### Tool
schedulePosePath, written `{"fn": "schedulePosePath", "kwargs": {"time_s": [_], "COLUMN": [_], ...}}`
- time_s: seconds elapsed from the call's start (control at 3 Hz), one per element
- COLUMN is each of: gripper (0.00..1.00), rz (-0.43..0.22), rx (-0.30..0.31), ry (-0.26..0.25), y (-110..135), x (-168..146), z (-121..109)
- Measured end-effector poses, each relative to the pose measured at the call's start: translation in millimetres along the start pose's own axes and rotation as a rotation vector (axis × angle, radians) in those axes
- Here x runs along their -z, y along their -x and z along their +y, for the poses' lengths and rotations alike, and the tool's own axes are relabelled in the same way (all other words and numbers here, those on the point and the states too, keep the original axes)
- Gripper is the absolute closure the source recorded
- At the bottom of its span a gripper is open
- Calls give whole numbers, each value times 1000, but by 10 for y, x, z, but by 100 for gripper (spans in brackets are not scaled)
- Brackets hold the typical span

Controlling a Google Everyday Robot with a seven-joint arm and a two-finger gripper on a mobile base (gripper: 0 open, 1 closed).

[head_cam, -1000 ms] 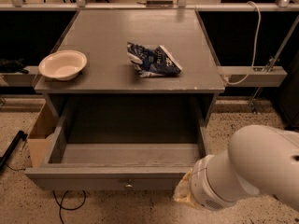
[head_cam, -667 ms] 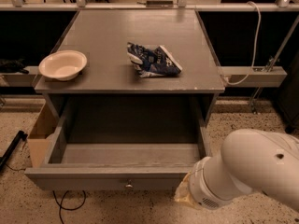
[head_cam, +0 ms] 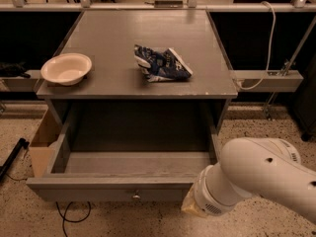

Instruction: Close top drawer

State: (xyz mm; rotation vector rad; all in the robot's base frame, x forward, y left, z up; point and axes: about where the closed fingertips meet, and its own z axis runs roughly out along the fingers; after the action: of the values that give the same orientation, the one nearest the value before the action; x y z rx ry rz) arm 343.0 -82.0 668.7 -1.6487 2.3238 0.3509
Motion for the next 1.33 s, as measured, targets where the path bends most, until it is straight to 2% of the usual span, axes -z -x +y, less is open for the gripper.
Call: {"fn": "schedulePosePath", "kwargs": {"time_s": [0.33, 1.0, 1.33], "gripper": [100, 100, 84], "rz": [7, -2, -3], "rx": [11, 44, 45], "ry": [7, 41, 42], "y": [88, 299, 305], "x": [-137, -411, -419], "z": [-54, 61, 67]}}
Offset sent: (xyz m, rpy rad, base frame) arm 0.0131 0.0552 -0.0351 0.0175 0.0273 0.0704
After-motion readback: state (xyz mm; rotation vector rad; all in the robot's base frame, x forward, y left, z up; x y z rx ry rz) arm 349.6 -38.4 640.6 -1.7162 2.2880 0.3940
